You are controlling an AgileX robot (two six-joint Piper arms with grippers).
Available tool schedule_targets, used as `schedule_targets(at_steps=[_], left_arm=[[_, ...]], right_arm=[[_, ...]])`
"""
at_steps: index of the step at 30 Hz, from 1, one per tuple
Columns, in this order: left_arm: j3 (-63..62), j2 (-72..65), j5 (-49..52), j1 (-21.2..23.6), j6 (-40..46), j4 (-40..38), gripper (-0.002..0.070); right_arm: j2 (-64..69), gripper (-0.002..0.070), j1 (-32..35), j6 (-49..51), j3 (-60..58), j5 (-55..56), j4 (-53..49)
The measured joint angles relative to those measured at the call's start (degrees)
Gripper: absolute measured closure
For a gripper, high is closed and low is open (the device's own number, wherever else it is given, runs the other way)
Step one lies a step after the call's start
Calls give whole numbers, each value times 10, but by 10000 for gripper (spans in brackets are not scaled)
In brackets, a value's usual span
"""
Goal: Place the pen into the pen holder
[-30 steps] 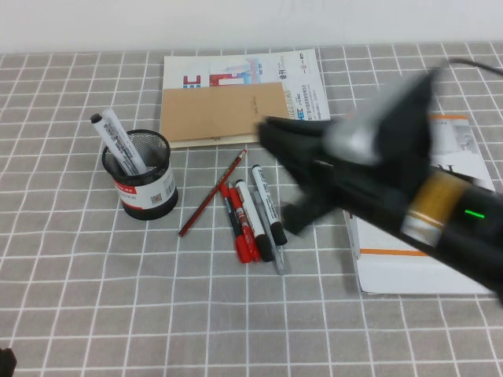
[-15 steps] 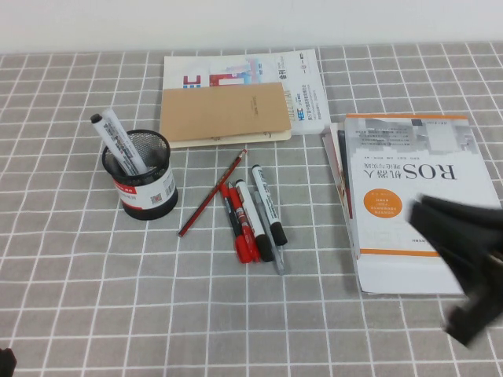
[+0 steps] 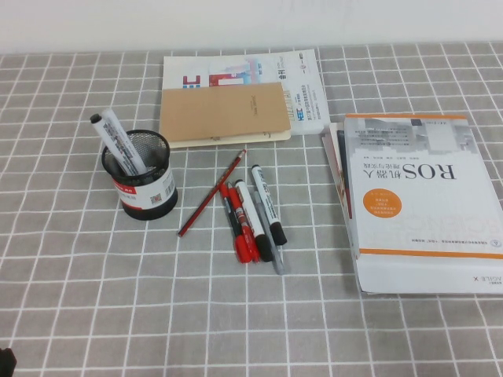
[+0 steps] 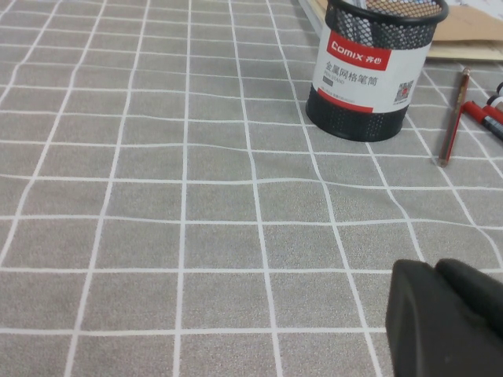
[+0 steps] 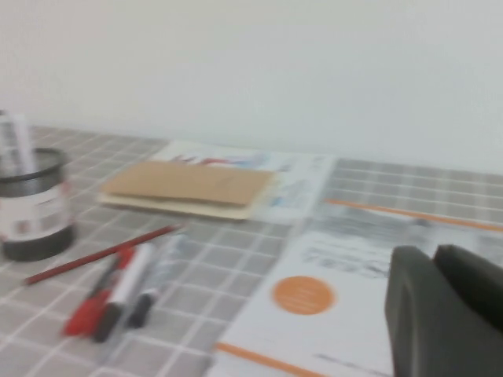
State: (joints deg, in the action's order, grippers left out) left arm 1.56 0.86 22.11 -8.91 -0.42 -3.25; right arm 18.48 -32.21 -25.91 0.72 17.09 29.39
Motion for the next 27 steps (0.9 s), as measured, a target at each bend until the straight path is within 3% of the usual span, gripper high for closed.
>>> schedule_targets(at_steps=[9,15,21,27], left_arm=[[0,0,0,0,0,0,680],[0,0,0,0,0,0,680],[0,0,0,0,0,0,680],[0,0,0,0,0,0,680]], right_arm=[[-124,688,199,-2,0,-104,3],[-134,688,239,-5,0,-130,64],[-138,688,241,3,-15,-150,55],[-180,688,298,222,-22,-237,-134]])
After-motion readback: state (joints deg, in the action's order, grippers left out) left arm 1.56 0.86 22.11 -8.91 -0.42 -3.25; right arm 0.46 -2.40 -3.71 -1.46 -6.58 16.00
